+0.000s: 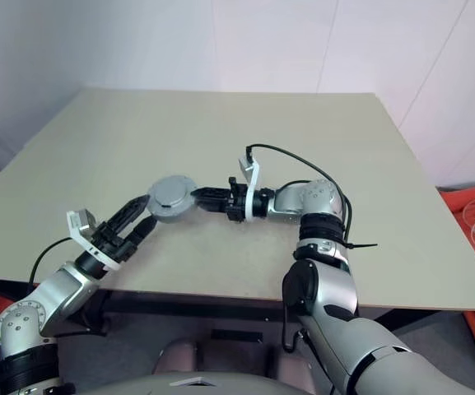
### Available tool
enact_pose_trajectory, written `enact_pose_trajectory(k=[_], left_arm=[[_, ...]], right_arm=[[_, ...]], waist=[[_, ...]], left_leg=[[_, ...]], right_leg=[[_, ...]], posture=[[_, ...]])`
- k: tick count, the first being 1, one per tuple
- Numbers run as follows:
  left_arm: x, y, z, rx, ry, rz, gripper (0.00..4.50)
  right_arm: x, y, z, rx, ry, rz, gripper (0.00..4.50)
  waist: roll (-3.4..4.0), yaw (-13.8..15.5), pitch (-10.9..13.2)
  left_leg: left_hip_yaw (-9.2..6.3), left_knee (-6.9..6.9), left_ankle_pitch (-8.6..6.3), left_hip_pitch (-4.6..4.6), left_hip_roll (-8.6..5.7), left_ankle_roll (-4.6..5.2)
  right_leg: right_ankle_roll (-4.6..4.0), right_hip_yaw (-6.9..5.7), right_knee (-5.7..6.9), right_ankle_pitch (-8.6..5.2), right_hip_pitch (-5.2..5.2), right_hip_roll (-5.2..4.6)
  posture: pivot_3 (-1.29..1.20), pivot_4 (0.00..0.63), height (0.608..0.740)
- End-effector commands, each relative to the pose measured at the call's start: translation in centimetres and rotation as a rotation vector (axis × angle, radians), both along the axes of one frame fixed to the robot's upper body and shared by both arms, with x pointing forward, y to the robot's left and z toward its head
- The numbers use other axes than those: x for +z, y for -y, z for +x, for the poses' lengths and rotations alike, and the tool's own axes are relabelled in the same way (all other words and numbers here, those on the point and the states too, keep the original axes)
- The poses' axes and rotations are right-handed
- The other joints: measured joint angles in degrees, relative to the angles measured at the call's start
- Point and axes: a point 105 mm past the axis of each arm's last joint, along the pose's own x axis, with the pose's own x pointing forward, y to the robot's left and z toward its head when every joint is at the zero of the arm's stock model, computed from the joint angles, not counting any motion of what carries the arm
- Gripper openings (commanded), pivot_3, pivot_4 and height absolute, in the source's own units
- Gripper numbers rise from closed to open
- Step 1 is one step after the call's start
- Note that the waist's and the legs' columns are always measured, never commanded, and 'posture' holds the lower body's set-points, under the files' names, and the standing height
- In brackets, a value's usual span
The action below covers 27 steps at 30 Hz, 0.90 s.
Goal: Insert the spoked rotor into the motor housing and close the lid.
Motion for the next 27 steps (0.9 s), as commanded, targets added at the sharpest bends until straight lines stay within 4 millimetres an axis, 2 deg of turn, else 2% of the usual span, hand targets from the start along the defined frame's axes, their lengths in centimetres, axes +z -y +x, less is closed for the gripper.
enact_pose_trajectory(k=[1, 15, 16, 17, 19, 22, 23, 27], left_arm=[[0.7, 0.0, 0.1, 0.004, 0.029, -0.031, 4.5], [1.8, 0.8, 0.6, -0.02, 0.068, -0.037, 4.5], [1.8, 0.8, 0.6, -0.022, 0.068, -0.039, 4.11], [1.8, 0.8, 0.6, -0.023, 0.069, -0.041, 3.97], [1.8, 0.8, 0.5, -0.023, 0.07, -0.045, 3.37], [1.9, 0.8, 0.5, -0.02, 0.07, -0.046, 2.33], [1.9, 0.8, 0.5, -0.02, 0.071, -0.046, 2.17], [1.6, 0.9, 0.4, -0.021, 0.06, -0.035, 2.17]], right_arm=[[3.5, -0.5, 0.1, 0.021, 0.1, 0.105, 1.17], [3.2, -1.2, -0.8, 0.065, 0.106, 0.098, 1.17], [3.2, -1.2, -0.8, 0.066, 0.106, 0.098, 1.17], [3.1, -1.2, -0.9, 0.067, 0.105, 0.097, 1.17], [3.1, -1.2, -0.9, 0.068, 0.105, 0.097, 1.17], [3.1, -1.2, -0.9, 0.067, 0.104, 0.094, 1.17], [3.1, -1.2, -0.9, 0.066, 0.103, 0.092, 1.17], [3.0, -1.2, -0.8, 0.063, 0.09, 0.093, 1.17]], waist=[[0.0, -0.01, 0.0], [-0.03, 0.06, -0.02], [-0.03, 0.06, -0.02], [-0.03, 0.06, -0.02], [-0.03, 0.06, -0.02], [-0.04, 0.06, -0.02], [-0.05, 0.07, -0.03], [-0.05, 0.06, -0.03]], left_leg=[[0.0, 0.0, 0.0, 0.0, 0.0, 0.0], [-0.01, 0.09, 0.01, 0.0, 0.0, -0.02], [-0.01, 0.1, 0.01, 0.0, 0.0, -0.02], [-0.01, 0.1, 0.01, 0.0, -0.01, -0.02], [-0.01, 0.12, 0.01, 0.01, -0.01, -0.02], [-0.01, 0.16, 0.01, 0.0, -0.01, -0.02], [-0.02, 0.18, 0.01, -0.01, -0.01, -0.02], [-0.02, 0.22, 0.01, 0.03, -0.01, -0.02]], right_leg=[[0.01, 0.0, 0.0, 0.0, 0.0, 0.0], [0.01, 0.0, 0.06, 0.02, 0.04, 0.0], [0.0, 0.0, 0.06, 0.03, 0.04, 0.0], [0.0, 0.0, 0.06, 0.03, 0.04, 0.0], [0.01, -0.01, 0.08, 0.02, 0.05, 0.0], [0.04, -0.01, 0.09, 0.02, 0.06, 0.0], [0.05, -0.01, 0.09, 0.02, 0.06, 0.0], [0.08, -0.01, 0.13, 0.01, 0.1, 0.0]], posture=[[0.0, 0.0, 0.74], [0.0, 0.0, 0.74], [0.0, 0.0, 0.74], [0.0, 0.0, 0.74], [0.0, 0.0, 0.74], [0.0, 0.0, 0.74], [0.0, 0.0, 0.74], [0.0, 0.0, 0.74]])
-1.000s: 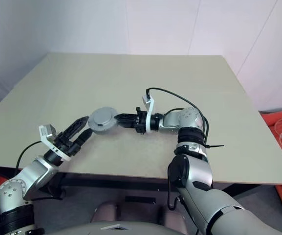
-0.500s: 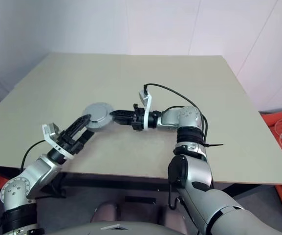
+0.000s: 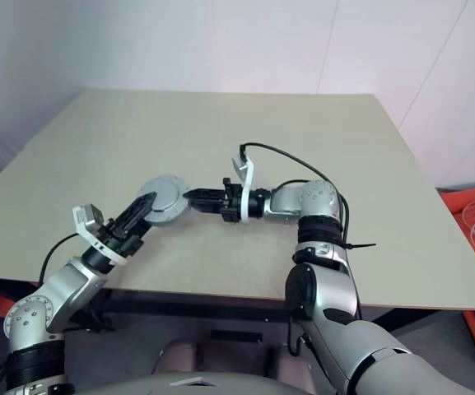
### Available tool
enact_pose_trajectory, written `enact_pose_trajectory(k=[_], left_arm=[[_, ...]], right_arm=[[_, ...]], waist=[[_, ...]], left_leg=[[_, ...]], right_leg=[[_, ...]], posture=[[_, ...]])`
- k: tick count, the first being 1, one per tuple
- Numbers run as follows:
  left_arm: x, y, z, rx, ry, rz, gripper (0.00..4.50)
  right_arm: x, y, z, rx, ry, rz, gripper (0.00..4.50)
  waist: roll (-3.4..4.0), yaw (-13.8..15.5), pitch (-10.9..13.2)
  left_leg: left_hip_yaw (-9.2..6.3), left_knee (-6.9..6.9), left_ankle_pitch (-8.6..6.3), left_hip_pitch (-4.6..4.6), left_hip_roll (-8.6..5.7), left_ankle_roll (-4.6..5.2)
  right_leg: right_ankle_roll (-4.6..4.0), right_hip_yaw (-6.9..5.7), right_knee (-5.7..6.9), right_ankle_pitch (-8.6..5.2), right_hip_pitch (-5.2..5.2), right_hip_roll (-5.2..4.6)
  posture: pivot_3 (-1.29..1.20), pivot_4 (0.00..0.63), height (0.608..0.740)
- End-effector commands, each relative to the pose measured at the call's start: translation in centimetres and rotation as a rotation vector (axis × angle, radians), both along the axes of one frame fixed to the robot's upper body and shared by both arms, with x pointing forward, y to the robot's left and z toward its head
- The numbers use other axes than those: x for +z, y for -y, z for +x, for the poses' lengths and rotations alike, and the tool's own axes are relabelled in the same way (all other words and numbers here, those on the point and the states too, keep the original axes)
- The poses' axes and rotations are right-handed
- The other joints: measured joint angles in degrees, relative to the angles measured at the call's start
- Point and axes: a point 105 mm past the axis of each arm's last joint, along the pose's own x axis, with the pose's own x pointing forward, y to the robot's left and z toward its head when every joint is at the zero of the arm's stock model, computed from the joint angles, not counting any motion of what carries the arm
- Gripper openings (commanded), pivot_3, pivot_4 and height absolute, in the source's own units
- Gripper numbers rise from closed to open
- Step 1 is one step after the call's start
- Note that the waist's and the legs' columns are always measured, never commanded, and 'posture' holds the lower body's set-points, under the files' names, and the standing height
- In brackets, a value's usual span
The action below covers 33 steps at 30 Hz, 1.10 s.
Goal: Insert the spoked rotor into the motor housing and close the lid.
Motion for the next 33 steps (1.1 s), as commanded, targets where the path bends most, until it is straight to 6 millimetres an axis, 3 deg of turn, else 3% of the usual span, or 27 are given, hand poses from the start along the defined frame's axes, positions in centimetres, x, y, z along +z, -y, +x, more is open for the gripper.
enact_pose_trajectory(k=[1, 9, 19, 28, 33], left_arm=[[0.5, -0.1, -0.1, 0.001, 0.021, 0.033, 2.17], [0.4, -0.3, -0.1, -0.002, 0.018, 0.045, 2.17], [1.3, -0.7, -0.2, 0.018, 0.047, 0.061, 2.13], [2.0, -2.2, -0.1, 0.105, 0.085, 0.098, 2.12], [1.6, -6.1, 1.9, 0.334, 0.067, 0.245, 2.12]], right_arm=[[2.5, -0.4, 0.0, 0.021, 0.063, 0.086, 1.17], [3.1, -0.8, -0.2, 0.015, 0.087, 0.134, 1.17], [1.0, -0.9, -0.1, -0.028, 0.051, 0.057, 4.49], [-0.9, 1.9, 2.1, -0.141, 0.045, -0.101, 4.5], [-2.0, 3.6, 2.9, -0.182, 0.173, -0.256, 4.5]], waist=[[0.0, 0.0, 0.0], [0.0, -0.02, 0.0], [-0.02, -0.13, -0.01], [-0.06, -0.1, -0.01], [-0.09, -0.21, -0.01]], left_leg=[[0.0, 0.01, 0.0, 0.0, 0.0, 0.0], [-0.01, 0.11, 0.0, 0.0, 0.0, 0.0], [-0.03, 0.2, 0.0, 0.03, 0.0, 0.0], [-0.04, 0.29, 0.0, 0.06, -0.01, 0.0], [-0.05, 0.32, 0.01, 0.08, 0.01, -0.03]], right_leg=[[0.01, 0.0, 0.0, 0.0, 0.0, 0.0], [0.04, 0.0, 0.09, -0.01, 0.01, 0.0], [0.06, 0.0, 0.18, -0.02, 0.03, -0.01], [0.07, 0.0, 0.21, -0.02, 0.13, -0.02], [0.07, 0.0, 0.31, -0.02, 0.14, 0.0]], posture=[[0.0, 0.0, 0.74], [0.0, 0.0, 0.74], [0.0, 0.0, 0.74], [0.0, 0.0, 0.74], [0.0, 0.0, 0.74]])
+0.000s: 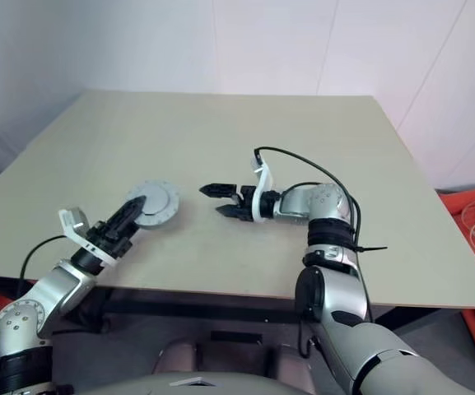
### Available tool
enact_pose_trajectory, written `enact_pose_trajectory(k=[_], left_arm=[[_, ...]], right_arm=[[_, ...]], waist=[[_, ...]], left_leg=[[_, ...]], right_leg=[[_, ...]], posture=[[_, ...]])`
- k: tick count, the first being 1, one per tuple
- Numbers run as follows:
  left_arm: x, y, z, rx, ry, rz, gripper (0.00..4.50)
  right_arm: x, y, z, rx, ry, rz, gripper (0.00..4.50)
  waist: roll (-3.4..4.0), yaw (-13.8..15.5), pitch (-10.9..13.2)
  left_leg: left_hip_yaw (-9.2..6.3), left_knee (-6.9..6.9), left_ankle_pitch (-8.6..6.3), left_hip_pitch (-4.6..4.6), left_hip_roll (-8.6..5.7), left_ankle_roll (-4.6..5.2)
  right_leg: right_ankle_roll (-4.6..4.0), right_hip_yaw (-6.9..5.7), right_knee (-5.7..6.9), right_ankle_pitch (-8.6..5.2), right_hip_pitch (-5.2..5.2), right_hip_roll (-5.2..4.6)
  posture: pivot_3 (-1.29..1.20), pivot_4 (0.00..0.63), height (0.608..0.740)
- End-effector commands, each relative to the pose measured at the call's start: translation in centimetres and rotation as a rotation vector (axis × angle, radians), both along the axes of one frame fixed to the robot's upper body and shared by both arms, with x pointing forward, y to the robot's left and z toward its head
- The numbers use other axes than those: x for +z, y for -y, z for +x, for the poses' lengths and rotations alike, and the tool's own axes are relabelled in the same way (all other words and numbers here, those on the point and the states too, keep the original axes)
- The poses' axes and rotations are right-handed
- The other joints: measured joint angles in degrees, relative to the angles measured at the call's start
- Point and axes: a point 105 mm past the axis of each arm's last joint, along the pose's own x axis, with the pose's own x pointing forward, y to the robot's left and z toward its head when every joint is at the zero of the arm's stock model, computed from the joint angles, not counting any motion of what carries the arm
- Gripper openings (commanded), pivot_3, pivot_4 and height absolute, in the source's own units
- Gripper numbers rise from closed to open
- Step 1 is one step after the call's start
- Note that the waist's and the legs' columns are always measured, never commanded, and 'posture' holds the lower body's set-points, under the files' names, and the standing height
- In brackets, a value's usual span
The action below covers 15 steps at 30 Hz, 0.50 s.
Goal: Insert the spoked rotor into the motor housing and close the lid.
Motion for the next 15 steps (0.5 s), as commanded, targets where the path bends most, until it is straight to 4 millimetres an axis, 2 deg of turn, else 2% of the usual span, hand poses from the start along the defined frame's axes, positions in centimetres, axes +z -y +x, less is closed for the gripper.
enact_pose_trajectory(k=[1, 4, 10, 15], left_arm=[[2.1, -3.3, 1.5, 0.174, 0.079, 0.135, 2.12], [2.5, -5.1, 2.6, 0.289, 0.083, 0.191, 2.11], [3.9, -9.0, 4.7, 0.538, 0.065, 0.076, 2.11], [2.0, -11.9, 6.0, 0.714, -0.101, 0.001, 2.11]], right_arm=[[1.0, 0.5, 0.6, -0.001, 0.126, -0.043, 4.5], [1.3, 1.1, 0.9, -0.005, 0.168, -0.053, 4.5], [1.5, 1.7, 1.3, -0.011, 0.207, -0.07, 4.5], [2.0, 1.7, 1.2, 0.002, 0.236, -0.077, 4.5]], waist=[[-0.02, -0.08, 0.01], [-0.03, -0.1, 0.01], [-0.29, 0.04, 0.02], [-0.33, 0.0, 0.0]], left_leg=[[0.0, 0.01, 0.0, 0.0, 0.0, 0.0], [0.0, 0.03, 0.0, 0.0, -0.02, 0.01], [-0.05, 0.15, -0.01, -0.03, -0.01, 0.02], [-0.06, 0.21, -0.01, -0.01, -0.03, 0.02]], right_leg=[[0.0, 0.0, 0.0, 0.0, 0.0, 0.0], [0.01, 0.0, 0.0, 0.0, 0.02, -0.02], [0.0, -0.01, 0.06, 0.03, 0.04, -0.01], [-0.01, -0.01, 0.15, 0.03, 0.06, -0.02]], posture=[[0.0, 0.0, 0.74], [0.0, 0.0, 0.74], [0.0, 0.0, 0.74], [0.0, 0.0, 0.74]])
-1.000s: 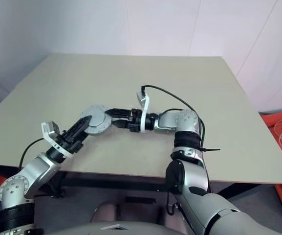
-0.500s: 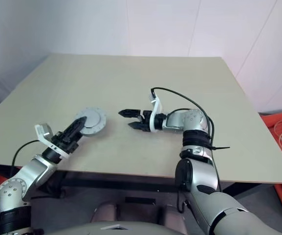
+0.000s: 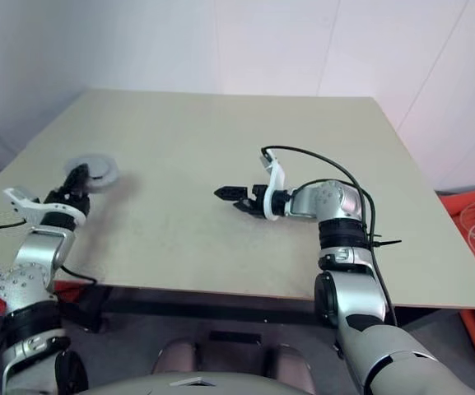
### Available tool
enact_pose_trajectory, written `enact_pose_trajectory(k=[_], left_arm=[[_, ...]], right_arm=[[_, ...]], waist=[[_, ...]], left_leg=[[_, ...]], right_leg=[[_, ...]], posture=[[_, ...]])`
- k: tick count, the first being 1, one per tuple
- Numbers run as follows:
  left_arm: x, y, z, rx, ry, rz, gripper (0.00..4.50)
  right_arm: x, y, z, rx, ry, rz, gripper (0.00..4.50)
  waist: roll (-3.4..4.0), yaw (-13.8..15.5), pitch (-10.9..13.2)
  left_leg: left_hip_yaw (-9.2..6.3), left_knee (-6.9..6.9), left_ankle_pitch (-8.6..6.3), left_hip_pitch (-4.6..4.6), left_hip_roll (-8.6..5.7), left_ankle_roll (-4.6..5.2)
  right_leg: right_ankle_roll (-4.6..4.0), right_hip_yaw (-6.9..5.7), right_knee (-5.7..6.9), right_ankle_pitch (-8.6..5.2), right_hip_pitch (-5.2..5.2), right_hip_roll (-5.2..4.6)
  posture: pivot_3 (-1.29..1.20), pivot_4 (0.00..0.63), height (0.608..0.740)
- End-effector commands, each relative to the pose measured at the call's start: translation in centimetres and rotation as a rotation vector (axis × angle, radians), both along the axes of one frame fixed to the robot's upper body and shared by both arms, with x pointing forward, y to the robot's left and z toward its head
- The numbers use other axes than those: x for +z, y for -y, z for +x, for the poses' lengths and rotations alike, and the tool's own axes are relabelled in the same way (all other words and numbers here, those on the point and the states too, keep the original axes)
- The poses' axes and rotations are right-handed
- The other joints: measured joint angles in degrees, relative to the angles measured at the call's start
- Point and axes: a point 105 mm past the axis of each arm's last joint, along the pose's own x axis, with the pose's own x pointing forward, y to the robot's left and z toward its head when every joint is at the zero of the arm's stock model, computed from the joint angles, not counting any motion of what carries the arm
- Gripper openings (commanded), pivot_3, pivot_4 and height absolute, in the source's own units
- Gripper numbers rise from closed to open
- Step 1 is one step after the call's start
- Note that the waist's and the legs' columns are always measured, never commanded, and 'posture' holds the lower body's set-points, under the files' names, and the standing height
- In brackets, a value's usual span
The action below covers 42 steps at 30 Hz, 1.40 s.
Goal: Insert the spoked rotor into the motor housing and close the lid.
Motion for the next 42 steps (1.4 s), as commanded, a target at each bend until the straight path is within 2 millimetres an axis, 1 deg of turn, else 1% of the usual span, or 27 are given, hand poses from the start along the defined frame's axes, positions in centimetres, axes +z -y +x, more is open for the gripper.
enact_pose_trajectory(k=[1, 3, 7, 12, 15, 17, 20, 21, 24, 26, 27, 29, 34, 35, 42], left_arm=[[0.4, -2.5, 0.3, 0.141, -0.02, -0.063, 2.11], [-0.3, -3.2, 0.6, 0.189, -0.058, -0.114, 2.11], [-0.7, -3.5, 1.2, 0.231, -0.082, -0.171, 2.11], [-0.9, -3.2, 1.9, 0.239, -0.109, -0.184, 2.11], [-0.4, -2.6, 2.5, 0.219, -0.096, -0.194, 2.11], [0.0, -2.3, 2.9, 0.206, -0.083, -0.197, 2.11], [0.9, -1.3, 3.7, 0.162, -0.068, -0.199, 2.11], [1.0, -1.1, 3.9, 0.157, -0.07, -0.197, 2.11], [0.9, -0.6, 4.4, 0.143, -0.087, -0.191, 2.11], [0.9, -0.1, 4.7, 0.125, -0.091, -0.197, 2.11], [1.0, 0.1, 4.8, 0.117, -0.09, -0.199, 2.11], [1.1, 0.3, 5.0, 0.109, -0.085, -0.202, 2.11], [0.8, 0.3, 5.1, 0.113, -0.106, -0.207, 2.11], [0.8, 0.4, 5.1, 0.111, -0.108, -0.209, 2.11], [-0.5, 0.8, 4.8, 0.108, -0.153, -0.249, 2.11]], right_arm=[[2.1, -0.1, 0.3, 0.017, 0.092, 0.014, 4.5], [2.1, 0.0, 0.2, 0.022, 0.099, 0.006, 4.5], [2.1, 0.0, 0.0, 0.026, 0.107, -0.002, 4.5], [2.1, -0.2, -0.6, 0.057, 0.13, -0.01, 4.5], [2.3, -0.3, -1.2, 0.109, 0.198, -0.043, 4.5], [2.3, -0.3, -1.7, 0.157, 0.274, -0.083, 4.5], [2.7, -0.1, -2.4, 0.246, 0.508, -0.181, 4.5], [2.8, -0.1, -2.6, 0.269, 0.559, -0.196, 4.5], [3.1, -0.2, -3.0, 0.34, 0.795, -0.286, 4.5], [3.7, -0.5, -3.6, 0.377, 0.925, -0.25, 4.5], [3.7, -0.5, -3.8, 0.397, 0.961, -0.25, 4.5], [3.8, -0.4, -3.7, 0.402, 1.037, -0.259, 4.5], [3.5, -0.3, -3.5, 0.42, 1.098, -0.289, 4.5], [3.5, -0.3, -3.5, 0.423, 1.105, -0.291, 4.5], [3.2, -0.6, -3.5, 0.412, 1.112, -0.277, 4.5]], waist=[[-0.02, -0.08, -0.01], [-0.05, -0.05, 0.0], [-0.47, 0.08, 0.02], [-0.67, 1.07, 0.03], [-0.71, 1.32, 0.04], [-0.75, 1.48, 0.05], [-0.79, 1.76, 0.06], [-0.78, 1.96, 0.06], [-0.79, 2.29, 0.06], [-0.81, 2.31, 0.06], [-0.82, 2.32, 0.06], [-0.85, 2.31, 0.08], [-0.97, 2.22, 0.11], [-0.98, 2.19, 0.11], [-1.01, 1.99, 0.13]], left_leg=[[-0.01, 0.01, 0.0, -0.01, 0.0, 0.0], [-0.02, 0.02, 0.0, -0.02, -0.01, 0.0], [-0.05, 0.03, 0.0, -0.06, 0.01, 0.0], [-0.08, 0.08, 0.0, -0.07, 0.02, 0.0], [-0.09, 0.1, 0.0, -0.07, 0.01, 0.0], [-0.11, 0.11, 0.0, -0.09, 0.01, 0.0], [-0.13, 0.12, 0.0, -0.09, 0.02, 0.0], [-0.14, 0.13, 0.0, -0.09, 0.02, 0.01], [-0.13, 0.15, -0.01, -0.08, 0.02, 0.01], [-0.13, 0.15, -0.01, -0.07, 0.02, 0.01], [-0.12, 0.16, -0.01, -0.08, 0.02, 0.02], [-0.12, 0.17, -0.03, -0.1, 0.01, 0.05], [-0.12, 0.22, -0.04, -0.12, 0.02, 0.07], [-0.13, 0.24, -0.05, -0.12, 0.02, 0.09], [-0.13, 0.27, -0.09, -0.12, 0.02, 0.17]], right_leg=[[0.0, 0.0, 0.01, 0.0, 0.0, 0.0], [0.01, 0.0, 0.01, 0.01, -0.01, 0.0], [-0.01, -0.04, 0.01, 0.08, -0.03, 0.0], [0.0, -0.07, 0.01, 0.06, -0.01, -0.01], [0.01, -0.08, 0.01, 0.06, 0.03, -0.04], [0.03, -0.09, 0.01, 0.07, 0.04, -0.05], [0.19, -0.12, 0.01, 0.13, 0.05, -0.05], [0.21, -0.13, 0.01, 0.13, 0.06, -0.05], [0.25, -0.13, 0.01, 0.13, 0.05, -0.05], [0.26, -0.13, 0.01, 0.13, 0.06, -0.05], [0.27, -0.13, 0.01, 0.13, 0.05, -0.05], [0.26, -0.13, 0.01, 0.13, 0.04, -0.05], [0.17, -0.13, 0.03, 0.1, 0.02, -0.04], [0.0, -0.13, 0.03, 0.08, 0.03, -0.04], [-0.25, -0.13, 0.03, 0.19, 0.05, -0.04]], posture=[[0.0, 0.0, 0.74], [0.0, 0.0, 0.74], [0.0, 0.0, 0.74], [0.0, 0.0, 0.74], [0.0, 0.0, 0.74], [0.0, 0.0, 0.74], [0.0, 0.0, 0.74], [0.0, 0.0, 0.74], [0.0, 0.0, 0.74], [0.0, 0.0, 0.74], [0.0, 0.0, 0.74], [0.0, 0.0, 0.74], [0.0, 0.0, 0.74], [0.0, 0.0, 0.74], [0.0, 0.0, 0.74]])
